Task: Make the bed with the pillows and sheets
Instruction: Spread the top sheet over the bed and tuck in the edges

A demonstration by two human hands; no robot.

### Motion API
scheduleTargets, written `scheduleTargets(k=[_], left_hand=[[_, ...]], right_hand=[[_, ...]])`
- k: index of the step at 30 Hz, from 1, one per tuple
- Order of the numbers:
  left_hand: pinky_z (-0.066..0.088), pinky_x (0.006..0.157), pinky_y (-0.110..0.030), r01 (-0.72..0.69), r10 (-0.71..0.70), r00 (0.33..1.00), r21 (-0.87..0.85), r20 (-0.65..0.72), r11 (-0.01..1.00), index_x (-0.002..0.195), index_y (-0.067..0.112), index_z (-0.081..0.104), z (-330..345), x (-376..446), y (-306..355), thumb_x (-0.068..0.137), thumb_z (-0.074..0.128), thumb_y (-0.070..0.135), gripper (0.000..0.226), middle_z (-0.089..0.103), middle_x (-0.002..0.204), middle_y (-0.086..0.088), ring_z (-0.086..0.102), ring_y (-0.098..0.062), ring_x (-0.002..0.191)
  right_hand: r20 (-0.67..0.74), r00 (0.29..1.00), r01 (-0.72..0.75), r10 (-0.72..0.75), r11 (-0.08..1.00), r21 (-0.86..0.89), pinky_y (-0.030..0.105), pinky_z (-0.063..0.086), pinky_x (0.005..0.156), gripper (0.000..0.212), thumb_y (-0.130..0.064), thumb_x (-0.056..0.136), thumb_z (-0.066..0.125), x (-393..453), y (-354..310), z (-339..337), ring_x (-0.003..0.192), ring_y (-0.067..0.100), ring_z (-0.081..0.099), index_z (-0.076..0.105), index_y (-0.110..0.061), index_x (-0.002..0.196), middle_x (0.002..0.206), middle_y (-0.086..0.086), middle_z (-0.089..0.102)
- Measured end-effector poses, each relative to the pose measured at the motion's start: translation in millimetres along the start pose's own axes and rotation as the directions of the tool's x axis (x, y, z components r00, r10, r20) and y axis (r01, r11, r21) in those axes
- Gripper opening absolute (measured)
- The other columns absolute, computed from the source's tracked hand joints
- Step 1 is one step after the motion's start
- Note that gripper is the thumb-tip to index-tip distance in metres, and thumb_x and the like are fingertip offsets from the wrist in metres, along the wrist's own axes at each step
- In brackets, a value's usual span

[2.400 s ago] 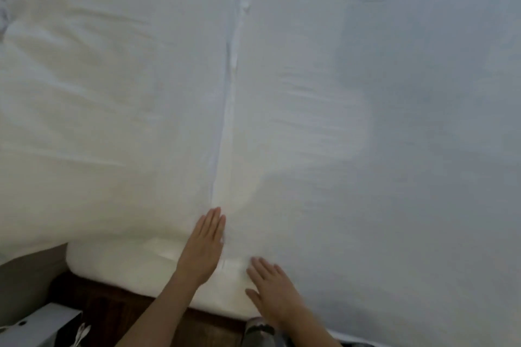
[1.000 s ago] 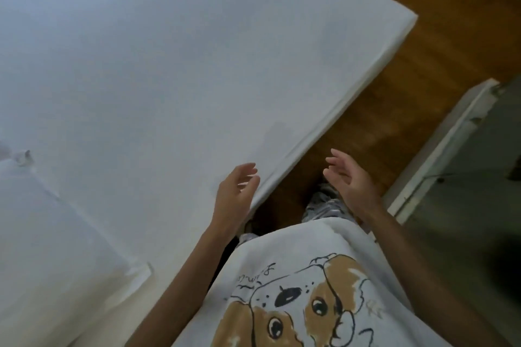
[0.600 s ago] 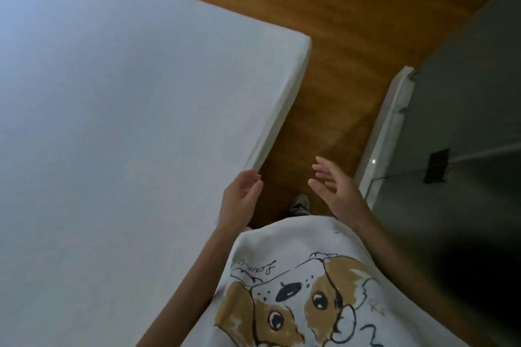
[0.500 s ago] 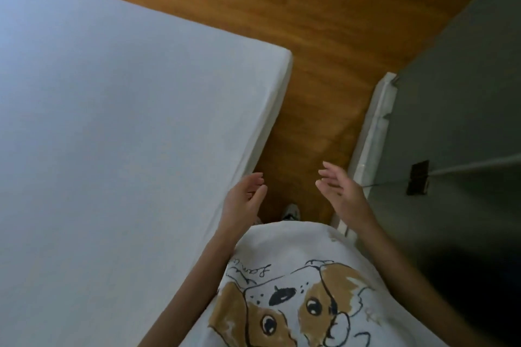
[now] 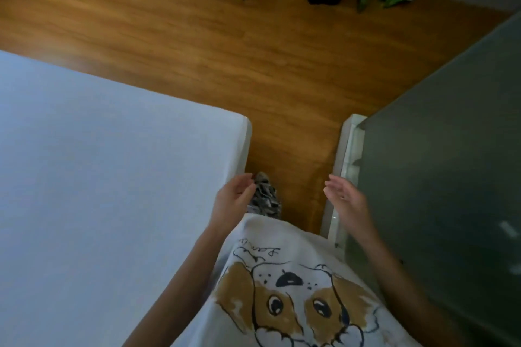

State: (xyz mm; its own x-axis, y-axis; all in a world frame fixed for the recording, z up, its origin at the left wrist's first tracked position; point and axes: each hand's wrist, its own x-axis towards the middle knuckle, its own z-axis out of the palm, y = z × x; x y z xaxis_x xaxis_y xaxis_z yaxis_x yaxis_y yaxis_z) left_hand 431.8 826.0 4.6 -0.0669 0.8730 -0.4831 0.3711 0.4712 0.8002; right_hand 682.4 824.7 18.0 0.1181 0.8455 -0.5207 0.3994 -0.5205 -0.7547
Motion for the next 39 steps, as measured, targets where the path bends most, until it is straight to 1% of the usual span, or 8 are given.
scheduleTargets(k=[5, 9, 13, 19, 24, 29, 35, 39], left_hand=[[0.042, 0.073, -0.001, -0.073, 0.073, 0.996, 0.001, 0.041, 0.997, 0.124, 0.016, 0.062, -16, 124, 91, 0.098, 0.055, 0.022, 0.028, 0.064, 0.113, 0.006, 0.057, 0.007, 0.095], [0.043, 0.08, -0.012, -0.09, 0.089, 0.995, 0.016, 0.044, 0.996, 0.128, 0.014, 0.059, -23, 203, 146, 0.098, 0.055, 0.024, 0.032, 0.063, 0.116, 0.005, 0.058, -0.008, 0.103], [0.047, 0.086, -0.02, -0.037, 0.038, 0.999, -0.024, 0.021, 0.999, 0.127, 0.017, 0.058, -34, 275, 177, 0.097, 0.056, 0.027, 0.032, 0.064, 0.116, 0.007, 0.06, -0.007, 0.106], [0.046, 0.082, -0.015, 0.071, -0.091, 0.978, -0.106, -0.19, 0.992, 0.127, 0.017, 0.058, -55, 375, 215, 0.098, 0.054, 0.024, 0.03, 0.062, 0.117, 0.006, 0.058, -0.008, 0.106], [0.048, 0.08, -0.008, 0.102, -0.201, 0.887, -0.25, -0.415, 0.963, 0.124, 0.021, 0.059, -81, 430, 252, 0.097, 0.055, 0.02, 0.026, 0.063, 0.111, 0.012, 0.057, 0.012, 0.098], [0.046, 0.075, -0.004, 0.124, -0.361, 0.751, -0.419, -0.553, 0.899, 0.123, 0.018, 0.06, -116, 470, 254, 0.096, 0.058, 0.019, 0.027, 0.063, 0.104, 0.019, 0.058, 0.014, 0.094], [0.043, 0.071, 0.0, 0.129, -0.491, 0.609, -0.533, -0.623, 0.836, 0.12, 0.014, 0.062, -208, 524, 217, 0.096, 0.058, 0.017, 0.025, 0.063, 0.098, 0.02, 0.06, 0.015, 0.088], [0.045, 0.073, -0.004, 0.111, -0.521, 0.585, -0.575, -0.622, 0.811, 0.12, 0.014, 0.062, -310, 561, 188, 0.096, 0.058, 0.019, 0.025, 0.062, 0.099, 0.019, 0.058, 0.009, 0.092]], right_hand=[[0.035, 0.994, 0.106, -0.105, 0.994, -0.02, 0.015, 0.043, 0.082, 0.036, -0.034, 0.095, 0.056, 101, -104, -25, 0.104, -0.008, 0.053, 0.049, -0.032, 0.13, 0.116, -0.021, 0.056], [0.035, 0.99, 0.137, -0.136, 0.99, -0.04, 0.015, 0.042, 0.082, 0.038, -0.034, 0.094, 0.057, 177, -156, -37, 0.105, -0.008, 0.051, 0.05, -0.029, 0.131, 0.116, -0.018, 0.056], [0.12, 0.986, 0.121, -0.115, 0.992, -0.044, 0.013, 0.043, 0.082, 0.033, -0.03, 0.095, 0.057, 262, -194, -43, 0.102, -0.009, 0.052, 0.049, -0.032, 0.126, 0.111, -0.021, 0.056], [0.383, 0.919, 0.147, -0.089, 0.981, -0.125, 0.012, 0.043, 0.076, 0.034, -0.03, 0.095, 0.057, 411, -273, -48, 0.103, -0.006, 0.052, 0.048, -0.031, 0.127, 0.109, -0.022, 0.054], [0.477, 0.87, 0.245, -0.126, 0.949, -0.196, 0.013, 0.044, 0.077, 0.034, -0.03, 0.095, 0.058, 520, -371, -37, 0.105, 0.001, 0.056, 0.052, -0.026, 0.128, 0.112, -0.016, 0.058], [0.616, 0.78, 0.334, -0.108, 0.905, -0.265, 0.013, 0.044, 0.078, 0.031, -0.031, 0.095, 0.057, 593, -448, 19, 0.105, -0.003, 0.055, 0.054, -0.027, 0.125, 0.112, -0.016, 0.06], [0.742, 0.664, 0.453, -0.096, 0.84, -0.297, 0.012, 0.046, 0.077, 0.032, -0.029, 0.095, 0.058, 642, -525, 154, 0.105, 0.0, 0.056, 0.055, -0.023, 0.126, 0.113, -0.011, 0.061], [0.793, 0.595, 0.562, -0.134, 0.775, -0.29, 0.008, 0.044, 0.075, 0.035, -0.028, 0.094, 0.059, 658, -595, 256, 0.102, -0.004, 0.054, 0.054, -0.023, 0.128, 0.113, -0.011, 0.059]])
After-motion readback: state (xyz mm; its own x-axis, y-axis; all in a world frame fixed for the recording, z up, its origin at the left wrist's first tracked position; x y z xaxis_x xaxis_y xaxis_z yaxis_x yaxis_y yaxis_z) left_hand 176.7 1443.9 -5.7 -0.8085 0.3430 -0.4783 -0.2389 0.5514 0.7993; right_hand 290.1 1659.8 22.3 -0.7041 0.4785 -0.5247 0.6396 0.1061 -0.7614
